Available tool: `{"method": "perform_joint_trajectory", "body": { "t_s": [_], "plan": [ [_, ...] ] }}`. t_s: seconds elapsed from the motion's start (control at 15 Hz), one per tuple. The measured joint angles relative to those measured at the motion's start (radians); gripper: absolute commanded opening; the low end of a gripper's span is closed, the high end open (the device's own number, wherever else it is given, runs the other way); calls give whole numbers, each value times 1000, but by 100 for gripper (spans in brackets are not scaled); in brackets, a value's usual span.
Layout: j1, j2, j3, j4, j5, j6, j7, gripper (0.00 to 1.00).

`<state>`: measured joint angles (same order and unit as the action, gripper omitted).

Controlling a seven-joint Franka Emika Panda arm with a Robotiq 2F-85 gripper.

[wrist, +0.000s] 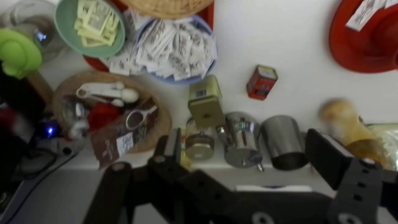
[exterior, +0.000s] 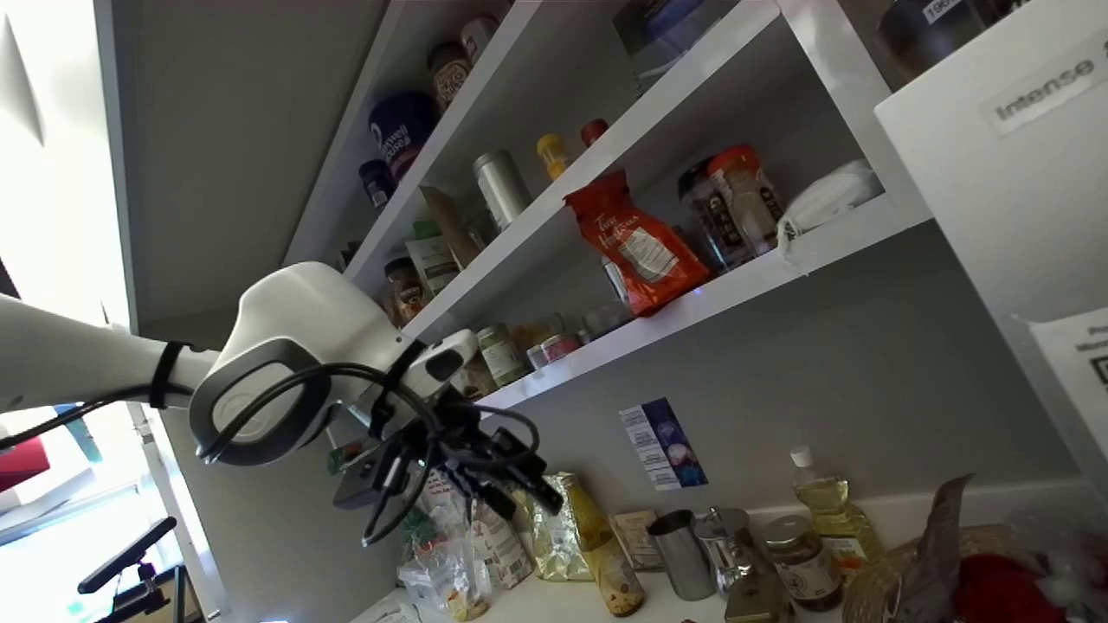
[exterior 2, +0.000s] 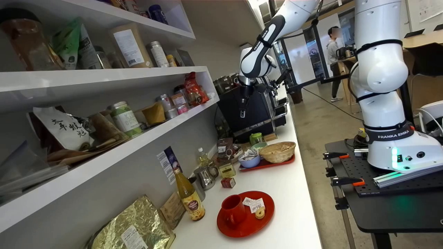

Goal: Shift the orange packet to the counter

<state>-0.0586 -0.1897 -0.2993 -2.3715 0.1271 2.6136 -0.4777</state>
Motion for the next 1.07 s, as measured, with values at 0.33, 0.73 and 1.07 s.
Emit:
{"method": "perform_joint_trajectory", "body": {
  "t_s": [0.33, 0.73, 1.07],
  "plan": [
    [28, 41, 34, 84, 19, 210, 0, 100],
    [52, 96, 33, 229, 21, 335, 0, 100],
    [47, 155, 10, 382, 35, 336, 0, 100]
  ]
}}
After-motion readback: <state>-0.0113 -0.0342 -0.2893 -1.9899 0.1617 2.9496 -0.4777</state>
